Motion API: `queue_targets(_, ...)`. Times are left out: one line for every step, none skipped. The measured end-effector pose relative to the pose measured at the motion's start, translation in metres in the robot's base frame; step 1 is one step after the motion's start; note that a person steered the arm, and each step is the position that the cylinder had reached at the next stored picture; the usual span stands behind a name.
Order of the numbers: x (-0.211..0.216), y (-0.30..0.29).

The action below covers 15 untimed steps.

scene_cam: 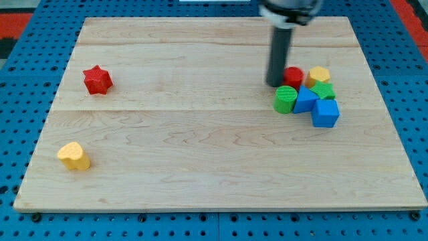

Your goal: Move the red star closer to the green circle

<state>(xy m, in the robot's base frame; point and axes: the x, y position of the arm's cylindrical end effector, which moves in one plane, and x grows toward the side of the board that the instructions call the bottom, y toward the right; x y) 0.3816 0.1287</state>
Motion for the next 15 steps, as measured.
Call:
queue_targets(-0.006,-0.036)
queue_targets(-0.067,-0.103)
queue_targets(-0.080,-0.107)
queue_targets(-0.083,-0.208)
queue_targets(-0.080,-0.313)
queue_targets(-0.075,-0.359)
queue_targets(-0.044,-0.355)
queue_targets(-0.034,-0.387)
queue_targets(-0.013,-0.407)
queue_targets(-0.010,-0.301)
queue_targets(0.015,-0.187)
queue_targets(0.015,-0.248)
queue_targets(0.031,-0.186)
queue_targets(0.031,-0.111)
queue_targets(0.028,-0.131)
